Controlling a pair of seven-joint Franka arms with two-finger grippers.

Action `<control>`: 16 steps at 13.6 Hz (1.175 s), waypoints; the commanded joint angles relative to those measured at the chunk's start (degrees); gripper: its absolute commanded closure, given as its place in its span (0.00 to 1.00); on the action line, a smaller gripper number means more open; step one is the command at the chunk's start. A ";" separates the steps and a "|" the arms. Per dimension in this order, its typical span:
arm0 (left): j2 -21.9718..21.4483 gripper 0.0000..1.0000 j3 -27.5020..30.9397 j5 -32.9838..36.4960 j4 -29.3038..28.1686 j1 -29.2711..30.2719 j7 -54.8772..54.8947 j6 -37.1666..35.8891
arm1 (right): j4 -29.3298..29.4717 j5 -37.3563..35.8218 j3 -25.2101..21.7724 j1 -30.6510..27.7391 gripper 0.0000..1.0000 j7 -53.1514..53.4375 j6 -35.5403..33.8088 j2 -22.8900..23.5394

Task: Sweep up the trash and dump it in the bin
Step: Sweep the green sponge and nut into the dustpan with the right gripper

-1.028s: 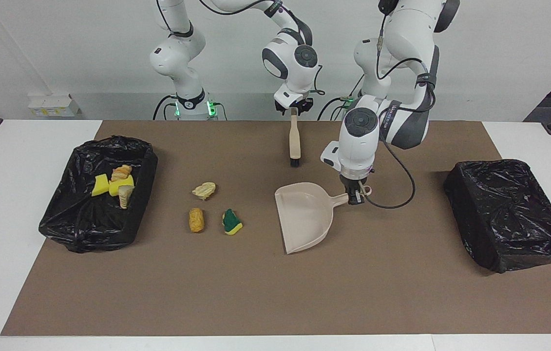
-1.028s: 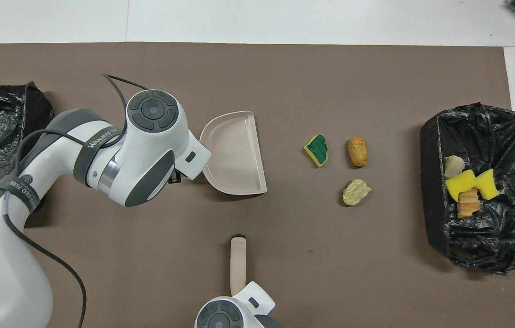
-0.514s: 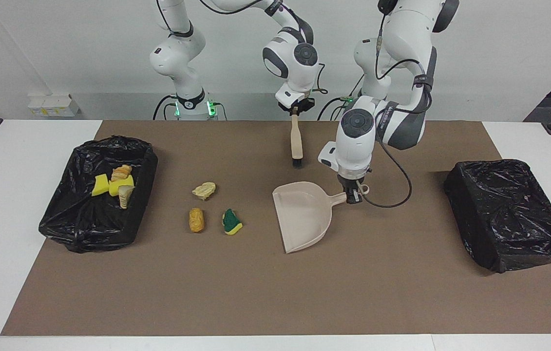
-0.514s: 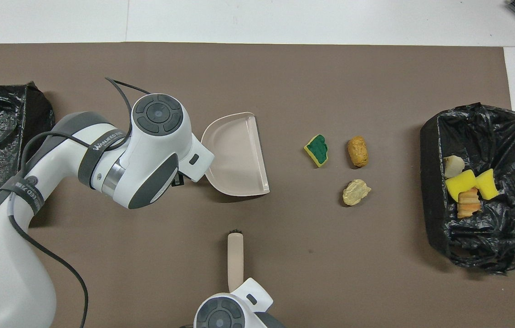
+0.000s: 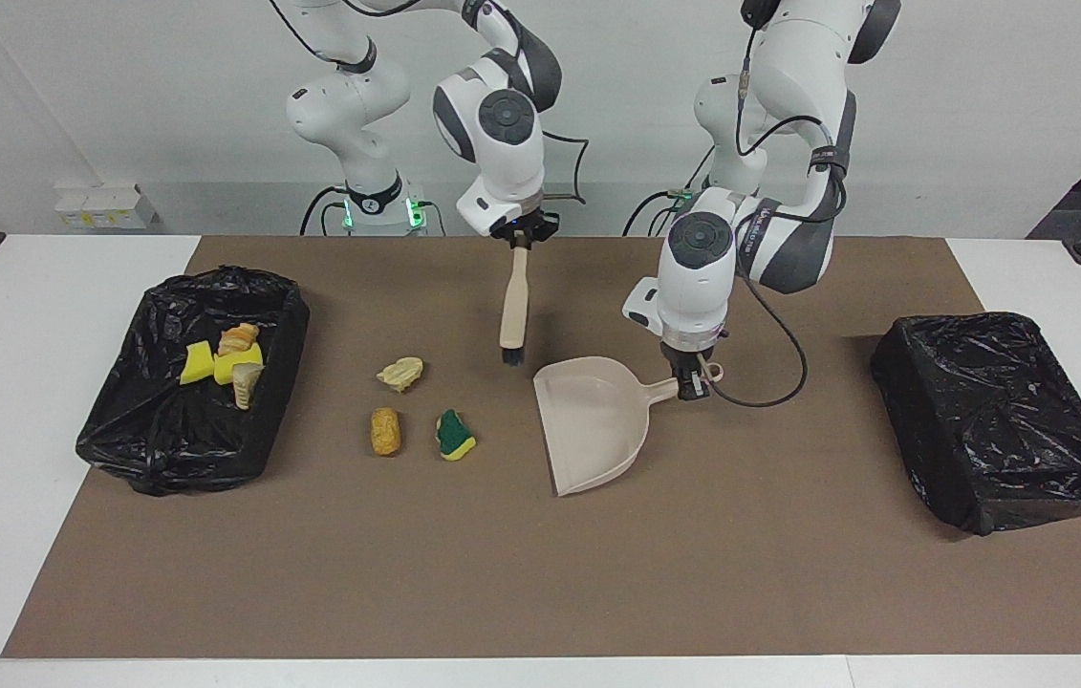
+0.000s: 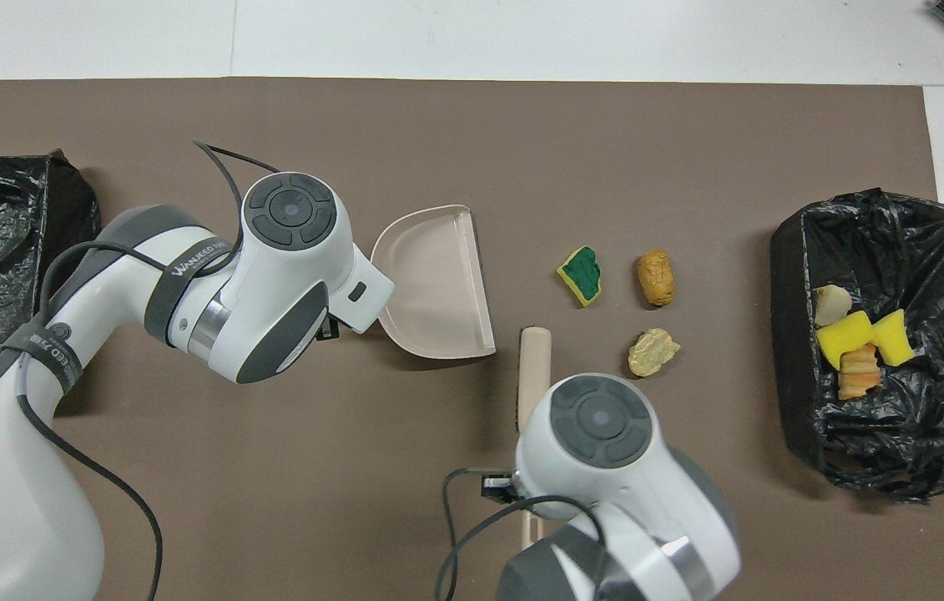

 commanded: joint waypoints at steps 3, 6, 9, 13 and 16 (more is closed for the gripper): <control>-0.59 1.00 0.36 0.90 -1.19 -0.79 -1.21 1.90 | 0.54 -10.11 0.83 -15.99 1.00 -11.80 -2.02 1.40; -0.50 1.00 0.36 0.55 -1.10 -1.58 -1.56 1.82 | 0.54 -20.82 1.01 -21.12 1.00 -18.86 -0.61 4.03; -0.24 1.00 0.36 0.46 -1.10 -2.11 -7.62 2.60 | 0.63 -22.88 1.01 -21.04 1.00 -18.78 0.88 7.64; -0.24 1.00 0.36 0.46 -1.19 -2.11 -7.72 2.69 | 1.59 -18.68 1.36 -20.16 1.00 -17.90 2.03 10.89; -0.24 1.00 0.36 0.46 -1.10 -2.11 -7.72 2.60 | 6.32 -11.82 1.45 -16.49 1.00 -13.09 2.29 15.37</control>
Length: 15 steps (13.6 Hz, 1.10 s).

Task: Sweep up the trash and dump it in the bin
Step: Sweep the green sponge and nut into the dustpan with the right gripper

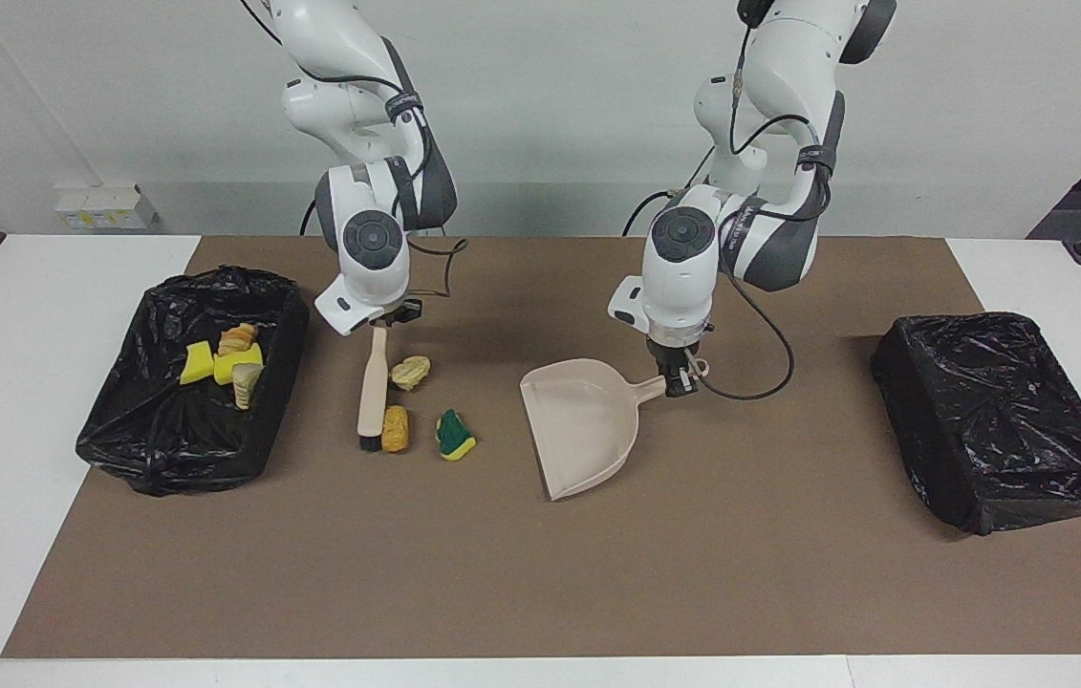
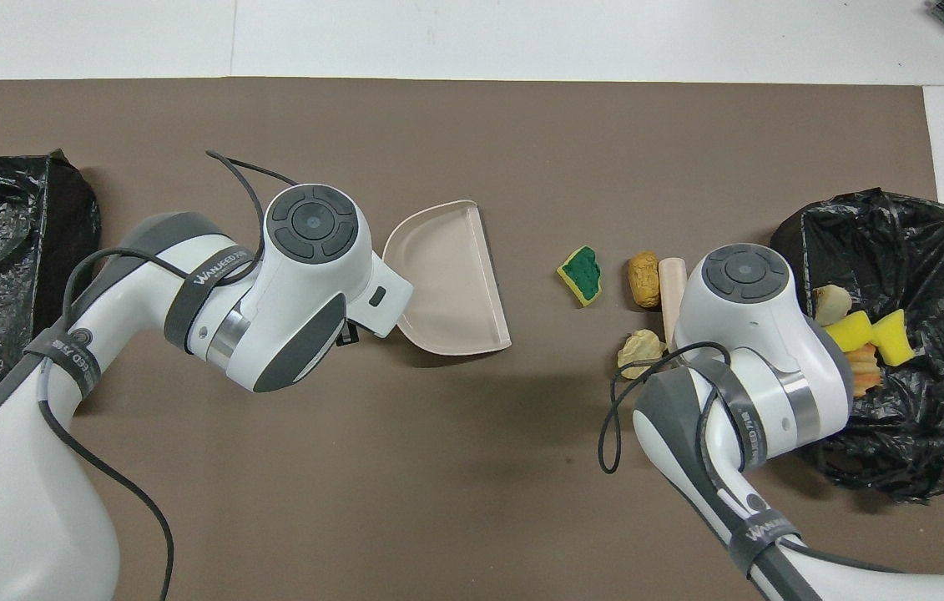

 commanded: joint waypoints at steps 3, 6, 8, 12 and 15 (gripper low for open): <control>-0.24 1.00 0.56 0.56 -0.74 -0.56 -1.85 1.66 | 8.75 9.34 0.18 6.13 1.00 8.67 0.09 7.23; -0.33 1.00 0.56 0.56 -0.74 -0.56 -1.85 1.39 | 10.35 15.40 0.18 7.89 1.00 8.94 0.44 8.72; -0.59 1.00 0.56 0.56 -1.09 -0.65 -1.85 0.78 | 10.35 18.74 0.26 9.82 1.00 7.45 2.02 9.25; -2.78 1.00 0.56 0.65 -4.86 -1.88 -1.85 0.78 | 10.26 29.37 0.26 10.18 1.00 -7.46 2.02 9.17; -4.54 1.00 0.56 0.74 -7.68 -2.32 -1.85 1.39 | 11.22 39.39 0.26 10.01 1.00 -9.96 1.85 8.64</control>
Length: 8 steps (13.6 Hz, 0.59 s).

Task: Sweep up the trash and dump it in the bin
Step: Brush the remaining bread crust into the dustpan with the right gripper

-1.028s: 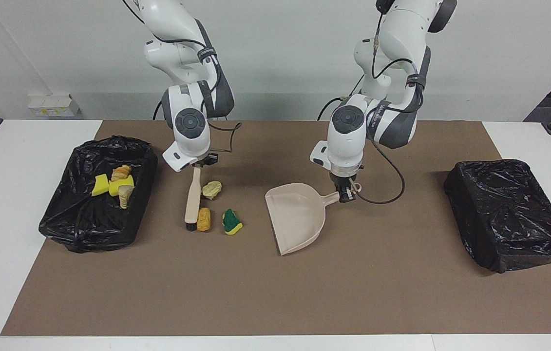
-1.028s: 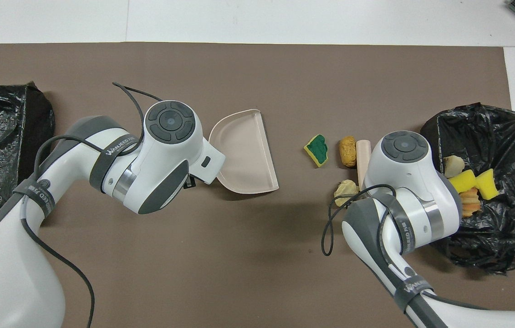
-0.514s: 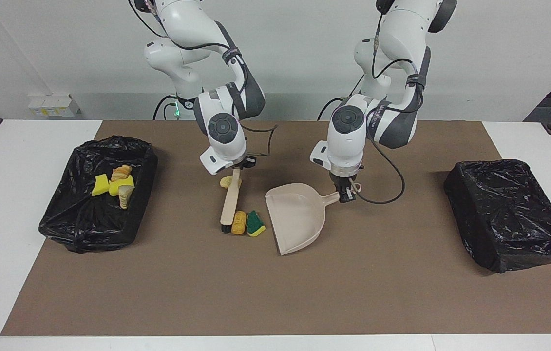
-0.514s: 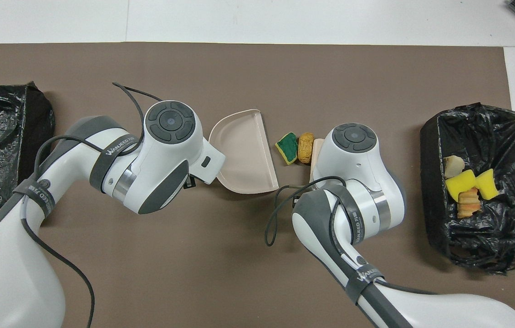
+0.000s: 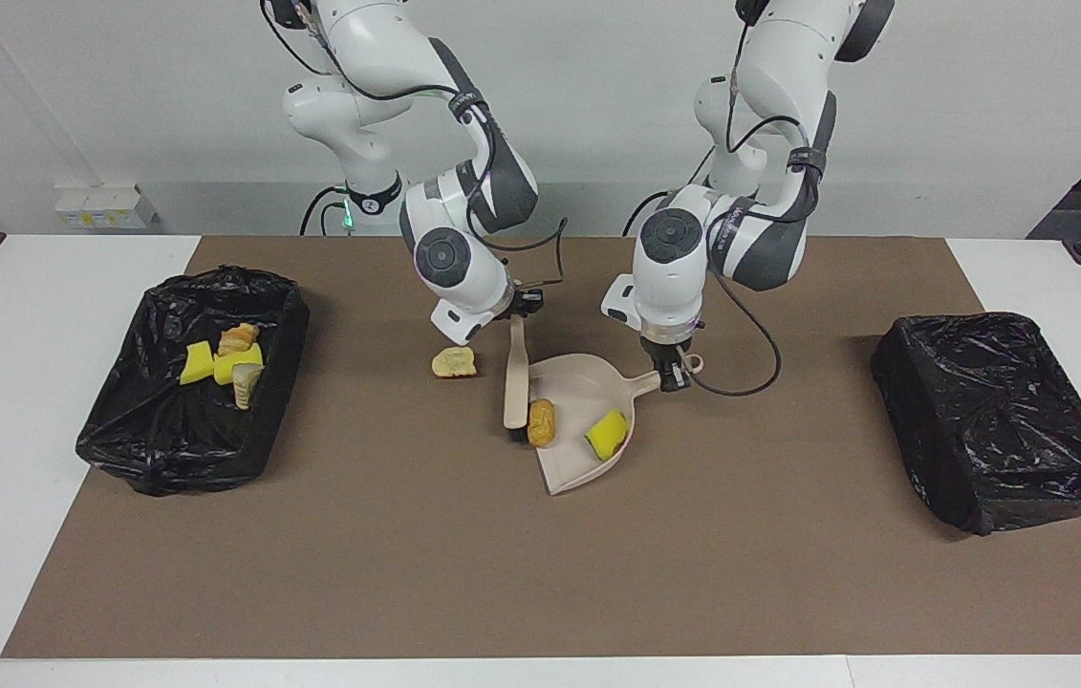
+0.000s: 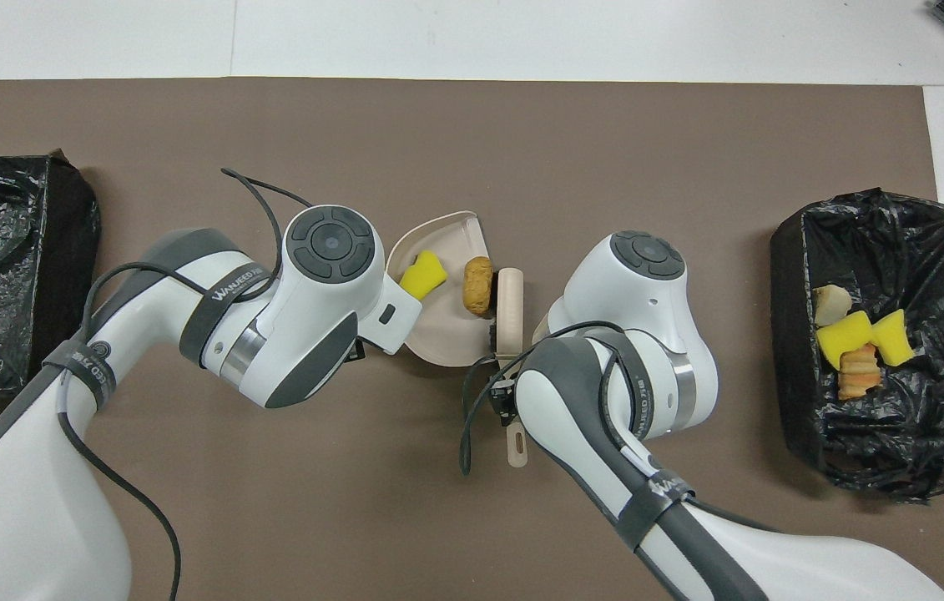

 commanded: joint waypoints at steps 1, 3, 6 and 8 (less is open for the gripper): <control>-3.21 1.00 0.52 0.95 -4.28 -1.14 0.28 1.29 | 1.91 6.04 0.15 -0.98 1.00 -2.49 -0.70 -0.16; -3.12 1.00 0.52 0.96 -4.29 -0.44 1.86 1.37 | 1.83 5.00 -0.29 -2.91 1.00 -2.22 -4.47 -2.44; -3.90 1.00 0.52 0.96 -4.46 -0.35 3.88 0.24 | 1.30 0.10 -0.55 -8.70 1.00 -0.56 -12.55 -6.12; -6.62 1.00 0.61 0.96 -7.43 -0.88 5.30 -0.38 | -1.41 -5.79 -0.55 -11.17 1.00 2.68 -16.07 -9.55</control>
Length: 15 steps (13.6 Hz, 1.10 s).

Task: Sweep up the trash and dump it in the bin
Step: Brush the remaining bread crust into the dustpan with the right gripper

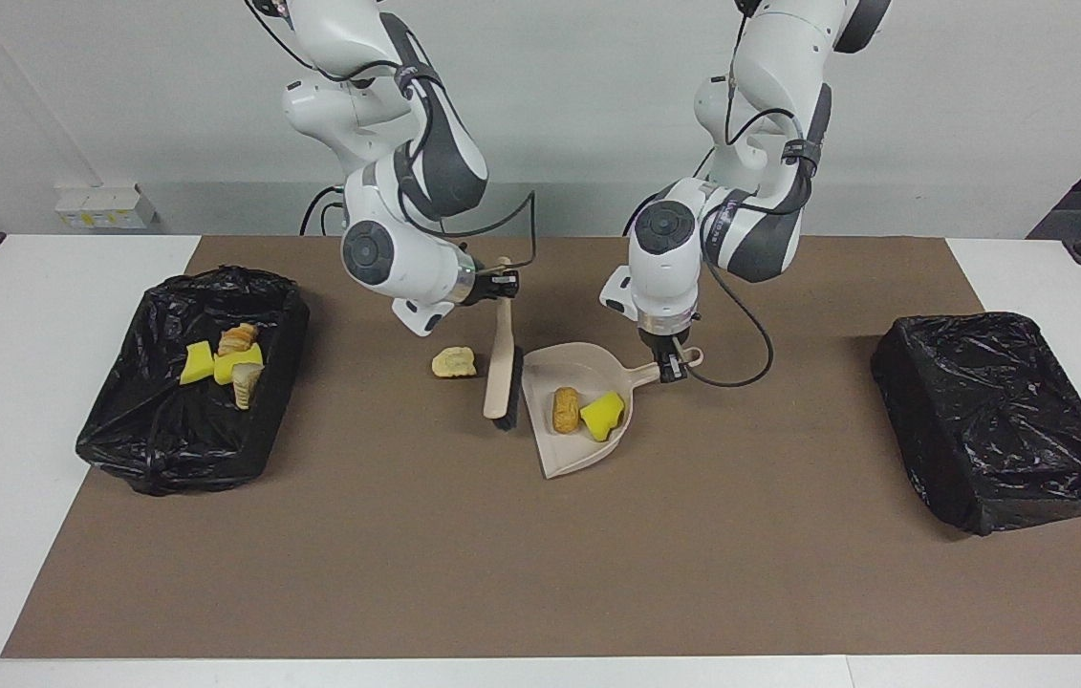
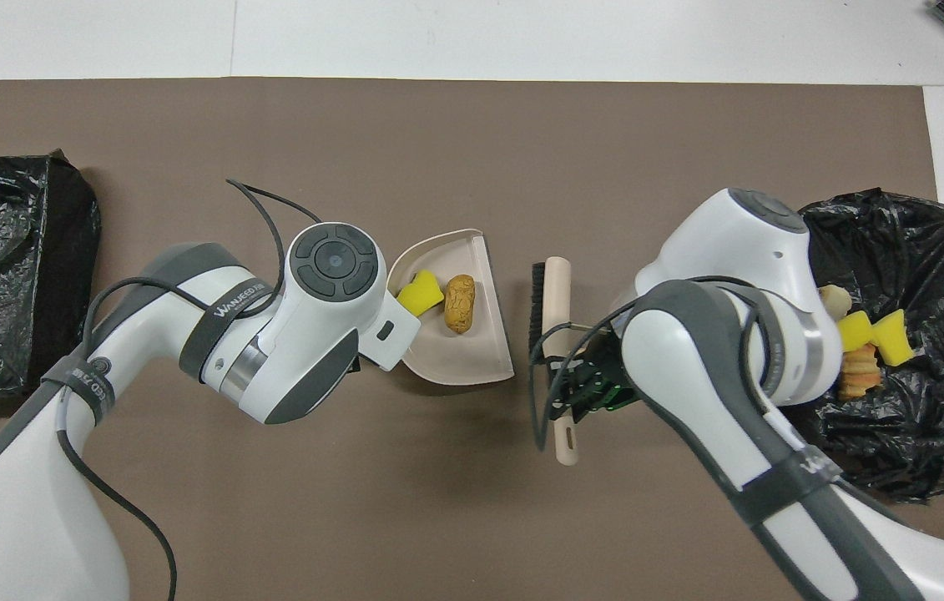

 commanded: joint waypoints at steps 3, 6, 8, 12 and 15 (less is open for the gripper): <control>-5.96 1.00 0.62 0.93 -6.65 -1.96 1.67 -0.47 | -13.91 -11.20 0.55 -3.46 1.00 4.30 -0.53 -10.42; -7.98 1.00 0.53 0.93 -9.73 -3.02 1.32 0.32 | -27.89 -17.19 0.55 -3.55 1.00 3.77 9.91 -18.33; -8.07 1.00 0.36 0.93 -9.82 -3.37 -0.25 0.06 | -28.63 -19.31 1.07 -2.50 1.00 5.43 11.16 -17.74; -8.33 1.00 0.27 0.75 -10.96 -3.46 -0.61 0.59 | -26.19 -17.56 1.16 4.95 1.00 7.98 16.97 -12.39; -8.42 1.00 0.27 0.75 -11.14 -3.46 -0.70 1.02 | -22.66 -11.69 1.25 9.27 1.00 6.59 19.07 -7.29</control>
